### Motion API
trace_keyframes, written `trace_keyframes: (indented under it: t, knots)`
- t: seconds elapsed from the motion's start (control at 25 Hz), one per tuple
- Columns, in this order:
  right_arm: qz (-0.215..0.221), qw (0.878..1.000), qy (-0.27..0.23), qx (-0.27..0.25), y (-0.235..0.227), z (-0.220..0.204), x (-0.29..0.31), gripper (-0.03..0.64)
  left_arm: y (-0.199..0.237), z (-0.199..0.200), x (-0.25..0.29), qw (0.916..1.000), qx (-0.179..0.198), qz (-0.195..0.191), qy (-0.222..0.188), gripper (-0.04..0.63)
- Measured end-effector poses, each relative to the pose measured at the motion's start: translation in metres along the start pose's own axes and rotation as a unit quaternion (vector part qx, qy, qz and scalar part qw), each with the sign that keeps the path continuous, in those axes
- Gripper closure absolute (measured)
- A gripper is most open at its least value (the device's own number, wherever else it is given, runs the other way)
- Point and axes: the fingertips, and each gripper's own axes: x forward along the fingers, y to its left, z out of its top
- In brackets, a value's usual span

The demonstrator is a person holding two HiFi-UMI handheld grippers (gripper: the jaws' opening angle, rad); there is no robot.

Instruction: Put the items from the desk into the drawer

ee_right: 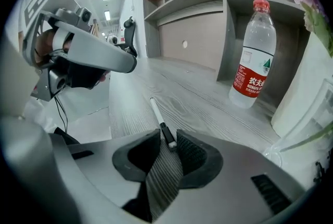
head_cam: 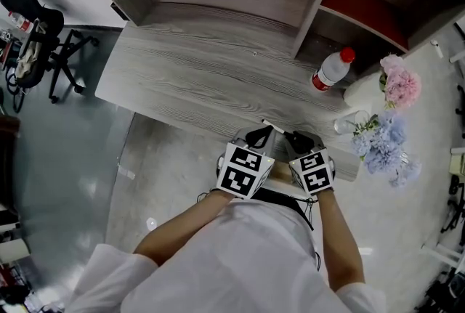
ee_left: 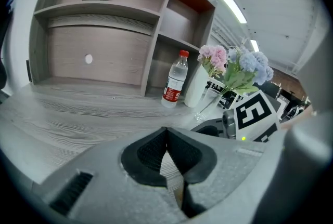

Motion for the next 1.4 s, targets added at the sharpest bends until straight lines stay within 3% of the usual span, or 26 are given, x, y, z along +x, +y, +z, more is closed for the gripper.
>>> trace_keyframes:
  t: [0.16, 0.56, 1.4]
  knots:
    - [0.003, 1.0, 0.001, -0.002, 0.004, -0.001, -0.001, 0.577, 0.002, -0.002, -0.002, 1.0, 0.0, -0.001, 0.005, 0.591]
    - [-0.033, 0.999, -0.013, 0.031, 0.018, -0.006, -0.023, 0.578, -0.01, -0.007, -0.016, 0.9994, 0.019, -0.029, 0.009, 0.591]
    - [-0.11, 0.986, -0.037, 0.119, 0.082, -0.066, -0.095, 0.578, -0.059, -0.05, -0.048, 0.9946, 0.05, -0.089, 0.016, 0.591]
